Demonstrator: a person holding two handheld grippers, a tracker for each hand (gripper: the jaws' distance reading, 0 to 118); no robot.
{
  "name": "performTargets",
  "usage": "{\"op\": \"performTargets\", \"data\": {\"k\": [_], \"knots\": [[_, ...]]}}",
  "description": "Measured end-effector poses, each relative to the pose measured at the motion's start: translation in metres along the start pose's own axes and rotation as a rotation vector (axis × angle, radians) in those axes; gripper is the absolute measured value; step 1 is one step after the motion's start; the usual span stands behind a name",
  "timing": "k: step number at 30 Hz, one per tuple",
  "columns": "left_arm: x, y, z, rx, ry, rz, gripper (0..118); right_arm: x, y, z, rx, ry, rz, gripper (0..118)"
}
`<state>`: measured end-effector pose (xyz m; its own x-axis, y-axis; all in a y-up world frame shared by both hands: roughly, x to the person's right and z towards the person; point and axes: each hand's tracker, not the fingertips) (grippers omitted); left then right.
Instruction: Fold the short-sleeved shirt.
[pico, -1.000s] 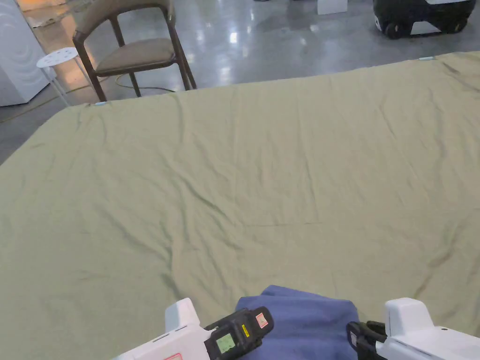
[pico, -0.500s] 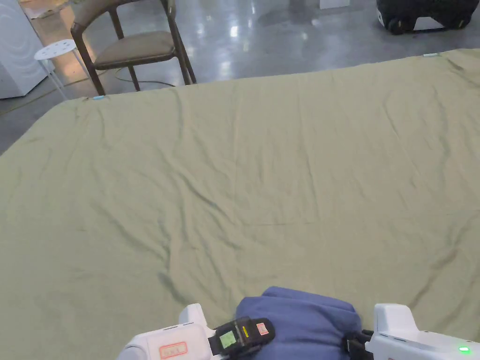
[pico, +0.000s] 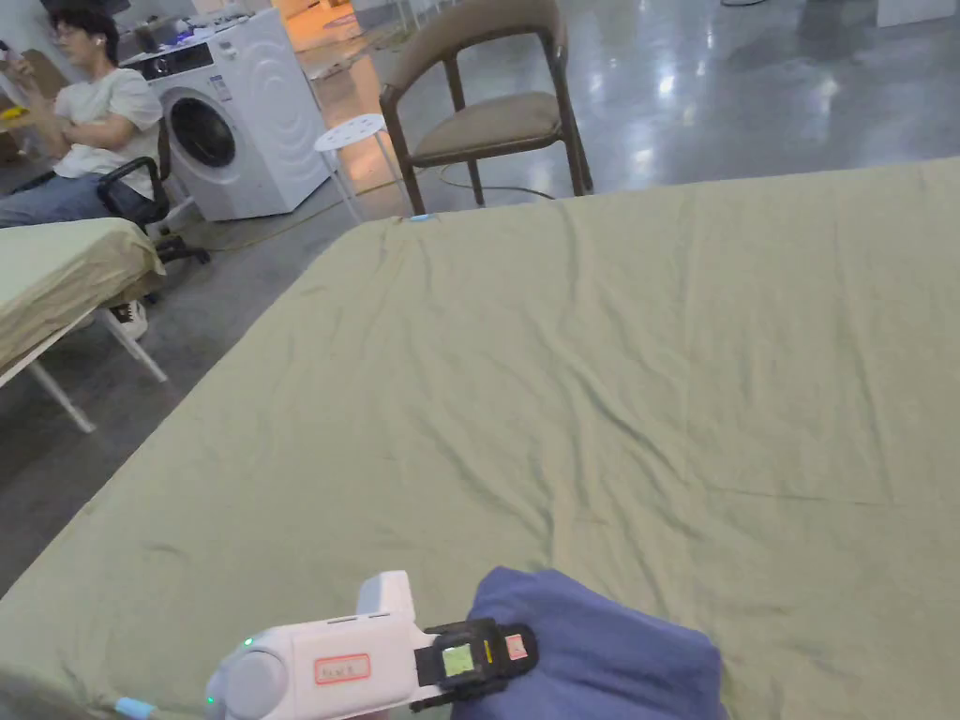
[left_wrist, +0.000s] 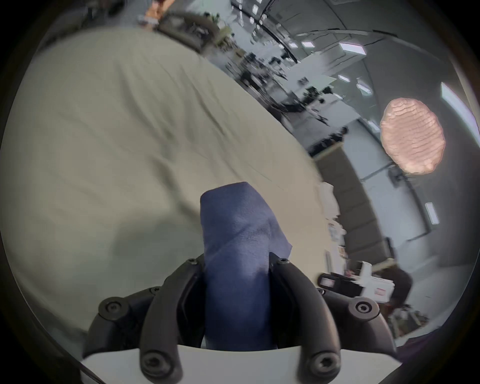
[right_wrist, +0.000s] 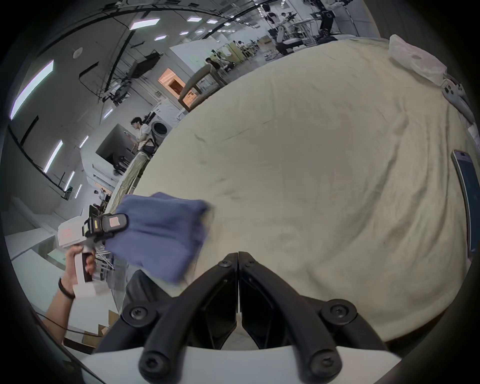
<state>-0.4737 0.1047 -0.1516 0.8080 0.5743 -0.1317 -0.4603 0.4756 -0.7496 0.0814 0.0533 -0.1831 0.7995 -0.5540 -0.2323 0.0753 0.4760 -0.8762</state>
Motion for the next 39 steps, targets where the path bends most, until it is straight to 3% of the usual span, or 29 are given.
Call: {"op": "performTargets", "data": {"k": [3,6,9,11,13,14,17,21,25,30,35,37,39], "knots": [[-0.072,0.039,0.054,0.054,0.221,0.102,34,0.005,-0.014,0.001,-0.029,0.007,-0.033,0],[-0.105,0.068,0.078,0.122,0.449,0.058,34,0.010,-0.028,0.002,-0.032,0.015,-0.036,0],[-0.130,0.084,0.068,0.085,0.407,0.141,36,0.027,-0.035,0.003,-0.053,0.002,-0.064,0],[-0.136,0.085,0.055,0.087,0.443,0.158,46,0.029,-0.038,0.010,-0.035,-0.014,-0.070,0],[-0.135,0.085,0.052,0.119,0.564,0.167,74,0.030,-0.036,0.020,0.008,-0.044,-0.077,0],[-0.133,0.087,0.056,0.139,0.616,0.170,81,0.032,-0.034,0.025,0.025,-0.050,-0.075,0],[-0.104,0.084,0.079,0.249,0.699,0.060,82,0.035,-0.027,0.041,0.083,-0.069,-0.079,0],[-0.026,0.061,0.125,0.388,0.610,-0.191,82,0.031,-0.008,0.065,0.197,-0.121,-0.004,0],[0.062,0.019,0.168,0.586,0.488,-0.349,82,0.005,0.010,0.097,0.356,-0.206,0.153,0],[0.176,-0.041,0.174,0.780,0.457,-0.555,81,-0.036,0.023,0.128,0.558,-0.374,0.329,0],[0.233,-0.077,0.152,0.925,0.438,-0.708,77,-0.060,0.025,0.158,0.685,-0.358,0.345,0],[0.247,-0.089,0.141,0.953,0.466,-0.709,72,-0.066,0.027,0.168,0.702,-0.367,0.369,0],[0.244,-0.094,0.133,0.947,0.366,-0.693,67,-0.070,0.026,0.174,0.710,-0.374,0.399,0]]}}
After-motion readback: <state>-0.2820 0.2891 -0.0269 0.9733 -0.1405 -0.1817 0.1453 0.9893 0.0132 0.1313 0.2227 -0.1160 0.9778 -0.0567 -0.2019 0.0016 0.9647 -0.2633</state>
